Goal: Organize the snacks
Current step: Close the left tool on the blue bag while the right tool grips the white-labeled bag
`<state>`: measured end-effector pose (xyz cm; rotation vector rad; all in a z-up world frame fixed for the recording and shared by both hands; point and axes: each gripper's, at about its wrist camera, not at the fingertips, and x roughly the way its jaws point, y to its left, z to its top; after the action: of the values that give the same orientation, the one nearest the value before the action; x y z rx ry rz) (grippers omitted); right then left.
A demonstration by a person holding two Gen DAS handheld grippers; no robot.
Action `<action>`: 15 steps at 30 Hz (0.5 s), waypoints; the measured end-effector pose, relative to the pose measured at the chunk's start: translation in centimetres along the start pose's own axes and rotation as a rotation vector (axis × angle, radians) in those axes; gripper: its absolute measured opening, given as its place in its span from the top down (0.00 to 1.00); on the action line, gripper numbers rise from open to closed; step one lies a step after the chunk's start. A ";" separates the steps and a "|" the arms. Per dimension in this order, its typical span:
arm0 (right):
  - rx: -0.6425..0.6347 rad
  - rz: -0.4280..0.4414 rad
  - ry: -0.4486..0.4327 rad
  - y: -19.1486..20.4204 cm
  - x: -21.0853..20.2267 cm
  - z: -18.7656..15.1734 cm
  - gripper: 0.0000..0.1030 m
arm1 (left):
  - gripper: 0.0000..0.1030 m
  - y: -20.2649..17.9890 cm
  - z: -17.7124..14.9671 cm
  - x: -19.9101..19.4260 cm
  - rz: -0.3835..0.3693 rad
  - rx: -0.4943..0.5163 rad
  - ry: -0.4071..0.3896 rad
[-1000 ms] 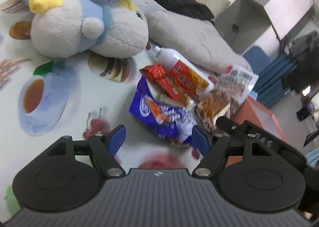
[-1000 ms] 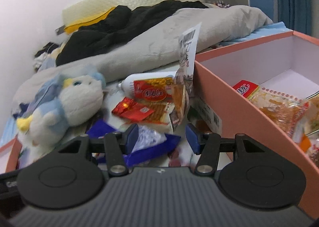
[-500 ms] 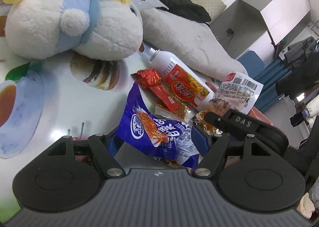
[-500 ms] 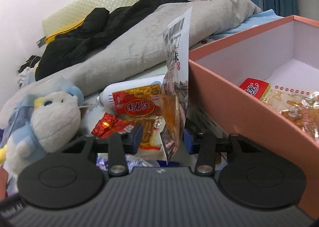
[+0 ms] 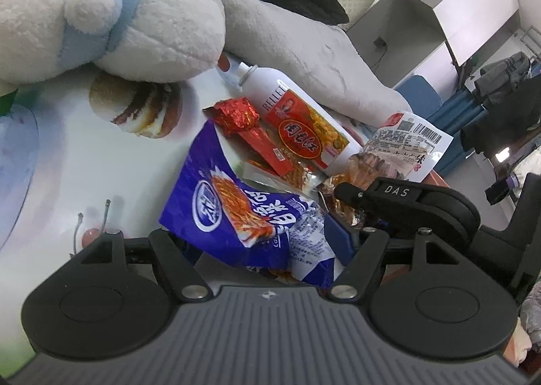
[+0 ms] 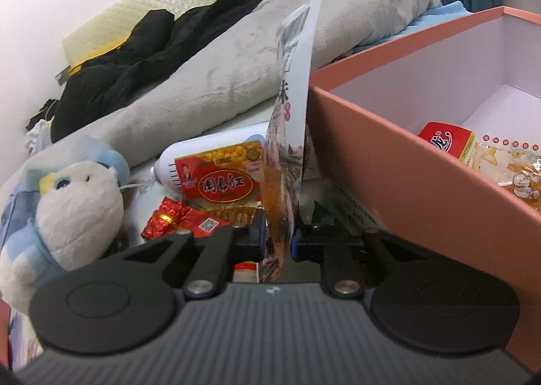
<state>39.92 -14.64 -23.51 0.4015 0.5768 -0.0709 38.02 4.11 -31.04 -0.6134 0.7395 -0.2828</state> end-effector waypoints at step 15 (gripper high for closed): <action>-0.075 0.022 0.017 -0.3 -2.4 -0.6 0.87 | 0.60 -0.6 -0.3 0.4 0.049 0.009 -0.016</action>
<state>37.55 -14.77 -22.79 0.3357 0.5897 -0.0250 38.07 3.28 -31.05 -0.5880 0.7362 -0.2360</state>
